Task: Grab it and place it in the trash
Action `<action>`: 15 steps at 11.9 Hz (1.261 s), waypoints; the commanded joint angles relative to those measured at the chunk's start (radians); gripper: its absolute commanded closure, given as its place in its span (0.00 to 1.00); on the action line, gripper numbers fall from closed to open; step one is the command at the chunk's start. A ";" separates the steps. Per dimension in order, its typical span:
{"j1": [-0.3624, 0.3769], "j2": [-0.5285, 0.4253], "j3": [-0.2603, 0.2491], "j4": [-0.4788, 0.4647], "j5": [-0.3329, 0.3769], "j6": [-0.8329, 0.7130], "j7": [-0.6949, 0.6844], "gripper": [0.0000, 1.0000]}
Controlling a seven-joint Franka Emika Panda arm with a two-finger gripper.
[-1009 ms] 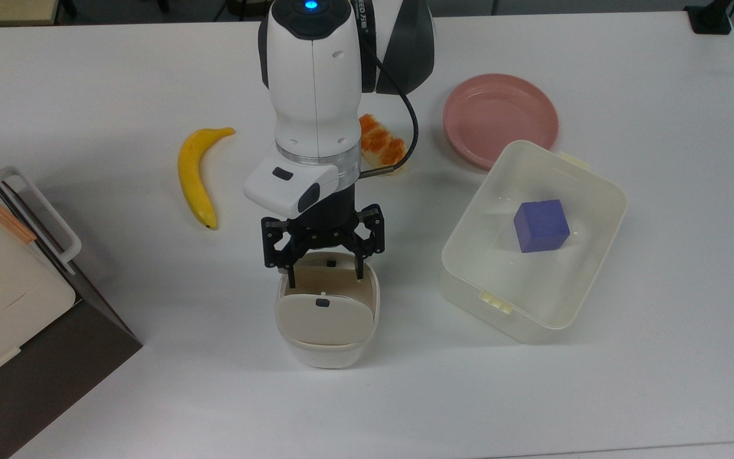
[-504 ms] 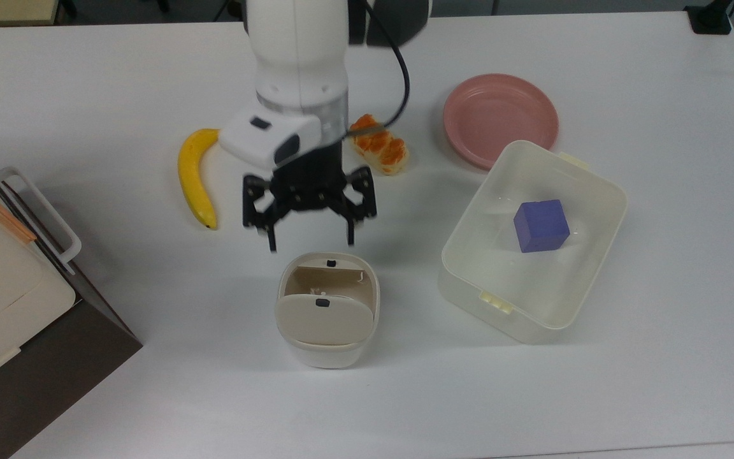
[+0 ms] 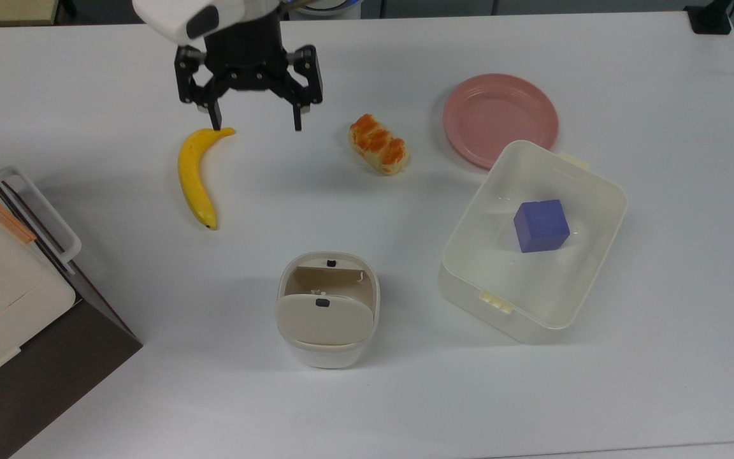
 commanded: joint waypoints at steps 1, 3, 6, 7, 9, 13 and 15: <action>0.001 -0.063 -0.027 -0.041 -0.007 -0.059 0.021 0.00; -0.001 -0.080 -0.031 -0.044 -0.006 -0.070 0.014 0.00; 0.002 -0.081 -0.031 -0.043 -0.012 -0.150 0.018 0.00; -0.001 -0.086 -0.031 -0.046 -0.010 -0.154 0.017 0.00; -0.014 -0.095 -0.029 -0.046 -0.006 -0.176 0.011 0.00; -0.007 -0.120 -0.023 -0.047 0.005 -0.177 0.011 0.00; -0.001 -0.121 -0.023 -0.048 0.011 -0.179 0.023 0.00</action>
